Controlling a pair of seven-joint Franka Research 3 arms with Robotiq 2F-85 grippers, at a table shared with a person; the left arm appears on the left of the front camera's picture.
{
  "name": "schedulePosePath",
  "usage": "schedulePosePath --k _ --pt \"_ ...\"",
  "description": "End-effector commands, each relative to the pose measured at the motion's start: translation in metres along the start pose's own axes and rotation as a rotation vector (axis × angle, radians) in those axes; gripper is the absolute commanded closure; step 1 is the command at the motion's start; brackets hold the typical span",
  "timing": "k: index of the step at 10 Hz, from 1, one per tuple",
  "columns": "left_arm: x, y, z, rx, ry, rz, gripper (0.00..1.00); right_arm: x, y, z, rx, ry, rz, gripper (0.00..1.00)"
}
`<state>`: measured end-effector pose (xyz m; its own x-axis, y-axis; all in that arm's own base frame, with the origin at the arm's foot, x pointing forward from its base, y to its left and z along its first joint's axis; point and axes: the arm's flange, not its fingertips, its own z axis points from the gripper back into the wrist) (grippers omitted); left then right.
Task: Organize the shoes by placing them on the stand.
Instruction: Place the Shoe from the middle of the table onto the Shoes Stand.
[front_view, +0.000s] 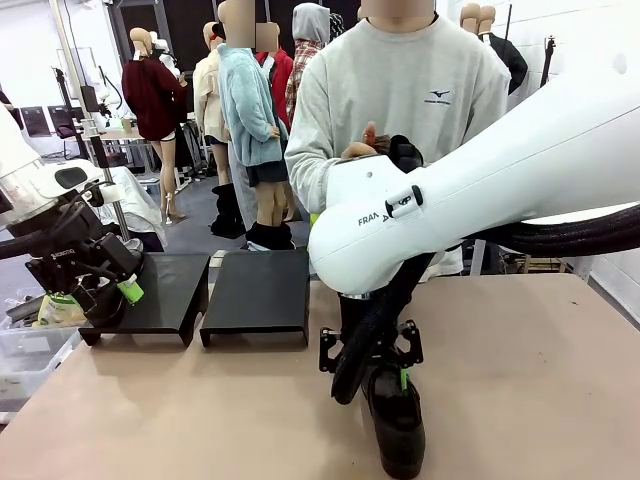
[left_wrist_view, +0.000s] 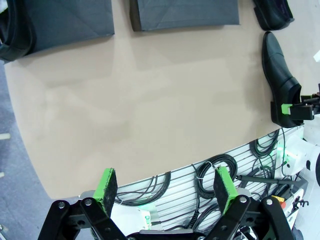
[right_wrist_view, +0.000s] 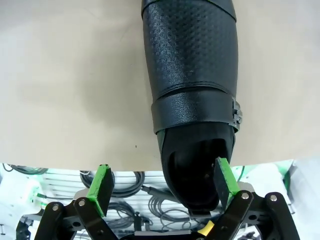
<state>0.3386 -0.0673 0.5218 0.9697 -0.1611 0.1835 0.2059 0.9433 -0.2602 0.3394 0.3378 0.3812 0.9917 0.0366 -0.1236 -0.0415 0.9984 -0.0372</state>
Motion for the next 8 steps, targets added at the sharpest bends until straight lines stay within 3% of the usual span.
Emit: schedulePosePath --k 1,5,8 --pt "-0.001 0.001 0.0 -0.022 0.002 -0.008 0.0 0.001 -0.001 -0.003 0.006 -0.012 -0.011 0.0" --pt "-0.001 0.001 0.0 -0.022 0.002 -0.008 0.0 0.001 -0.002 0.005 -0.029 -0.015 0.029 0.0" --pt "-0.001 0.001 0.0 -0.022 0.002 -0.008 0.0 -0.03 -0.027 0.061 0.012 -0.198 -0.002 0.0"
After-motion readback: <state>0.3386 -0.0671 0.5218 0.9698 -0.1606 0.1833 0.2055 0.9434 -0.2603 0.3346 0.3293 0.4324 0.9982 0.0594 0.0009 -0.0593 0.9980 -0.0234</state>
